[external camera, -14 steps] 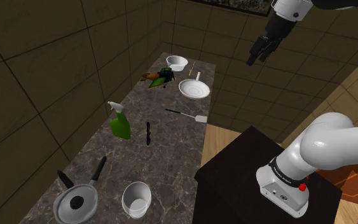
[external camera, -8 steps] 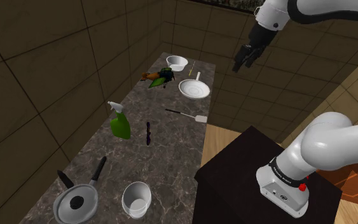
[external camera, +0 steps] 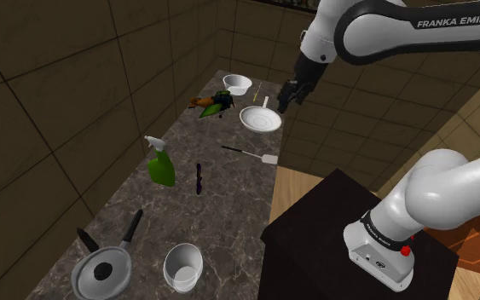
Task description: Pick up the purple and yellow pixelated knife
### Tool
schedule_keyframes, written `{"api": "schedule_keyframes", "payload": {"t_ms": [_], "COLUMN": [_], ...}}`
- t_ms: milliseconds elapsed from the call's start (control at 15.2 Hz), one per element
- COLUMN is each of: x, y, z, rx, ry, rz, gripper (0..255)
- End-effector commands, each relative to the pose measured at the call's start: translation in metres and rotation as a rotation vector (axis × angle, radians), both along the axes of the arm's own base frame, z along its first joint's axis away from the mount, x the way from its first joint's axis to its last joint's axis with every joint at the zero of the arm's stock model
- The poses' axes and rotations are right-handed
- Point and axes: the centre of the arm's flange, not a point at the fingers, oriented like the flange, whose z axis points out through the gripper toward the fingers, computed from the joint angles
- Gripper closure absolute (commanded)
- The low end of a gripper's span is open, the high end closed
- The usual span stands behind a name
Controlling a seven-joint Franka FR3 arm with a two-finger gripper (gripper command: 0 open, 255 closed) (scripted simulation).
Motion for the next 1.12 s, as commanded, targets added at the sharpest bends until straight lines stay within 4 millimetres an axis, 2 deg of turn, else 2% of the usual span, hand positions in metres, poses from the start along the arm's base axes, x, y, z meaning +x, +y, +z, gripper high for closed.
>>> {"api": "schedule_keyframes", "payload": {"t_ms": [0,1056], "x": [0.01,0.092], "y": [0.02,0.173], "z": [-0.014,-0.138], "rx": [-0.004,-0.041], "ry": [-0.003,-0.012], "rz": [0.015,0.13], "gripper": [0,0]}}
